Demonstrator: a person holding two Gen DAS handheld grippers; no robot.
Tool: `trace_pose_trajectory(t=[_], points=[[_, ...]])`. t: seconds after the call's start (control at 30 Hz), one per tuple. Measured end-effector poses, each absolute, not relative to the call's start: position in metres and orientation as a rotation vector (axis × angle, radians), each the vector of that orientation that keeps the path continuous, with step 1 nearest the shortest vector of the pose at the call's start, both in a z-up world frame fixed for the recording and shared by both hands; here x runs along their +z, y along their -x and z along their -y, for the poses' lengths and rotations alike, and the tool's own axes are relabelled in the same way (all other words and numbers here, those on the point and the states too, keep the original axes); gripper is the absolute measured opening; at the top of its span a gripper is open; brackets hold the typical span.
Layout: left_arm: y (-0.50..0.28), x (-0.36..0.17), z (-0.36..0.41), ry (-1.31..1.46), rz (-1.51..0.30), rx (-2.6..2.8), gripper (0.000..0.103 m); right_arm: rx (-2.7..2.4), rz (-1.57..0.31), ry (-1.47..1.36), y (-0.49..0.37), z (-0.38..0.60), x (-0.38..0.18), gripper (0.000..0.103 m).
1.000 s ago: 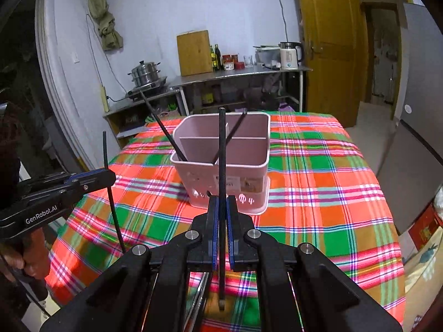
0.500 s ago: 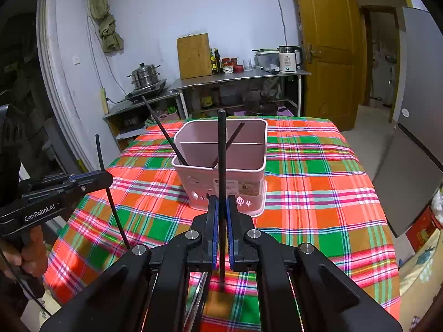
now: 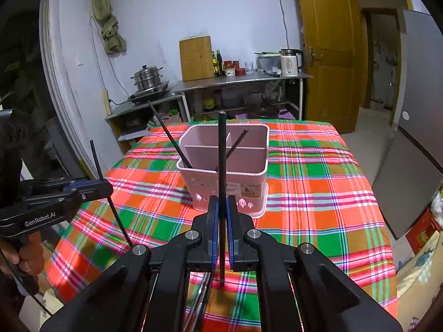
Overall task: Organize utensils
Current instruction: 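Carry both held black chopsticks upright over the pink basket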
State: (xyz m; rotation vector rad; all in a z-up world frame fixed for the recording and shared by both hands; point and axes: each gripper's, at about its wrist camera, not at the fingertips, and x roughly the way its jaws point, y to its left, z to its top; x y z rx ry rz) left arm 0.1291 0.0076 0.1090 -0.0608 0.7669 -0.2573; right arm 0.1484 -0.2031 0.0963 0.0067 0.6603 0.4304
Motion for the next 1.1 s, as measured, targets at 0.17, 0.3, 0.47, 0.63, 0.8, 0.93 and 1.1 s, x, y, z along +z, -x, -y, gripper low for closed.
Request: trace_pose_trajectory(t=[0.17,0.3,0.47,0.63,0.8,0.93,1.1], points=[[-0.134,0.123,-0.009,0.071,-0.745,-0.255,0.005,0.443,-0.644,-0.019,-0.152,0.203,0.106,0.005],[-0.141,0.139,-0.013,0.082,-0.722,-0.256,0.005,0.458,-0.622,-0.025,-0.156,0.197,0.117,0.005],[-0.152,0.166,-0.013,0.083,-0.675,-0.264,0.005,0.477,-0.584,-0.017,-0.166,0.188,0.135,0.005],[-0.168,0.194,-0.015,0.093,-0.625,-0.267,0.005,0.489,-0.532,-0.011,-0.178,0.176,0.156,0.005],[-0.187,0.212,-0.017,0.106,-0.591,-0.262,0.005,0.485,-0.492,-0.024,-0.193,0.171,0.170,0.005],[-0.207,0.218,-0.020,0.122,-0.581,-0.260,0.005,0.470,-0.466,-0.059,-0.208,0.171,0.177,0.005],[-0.228,0.214,-0.020,0.134,-0.586,-0.254,0.005,0.450,-0.446,-0.084,-0.222,0.170,0.180,0.005]])
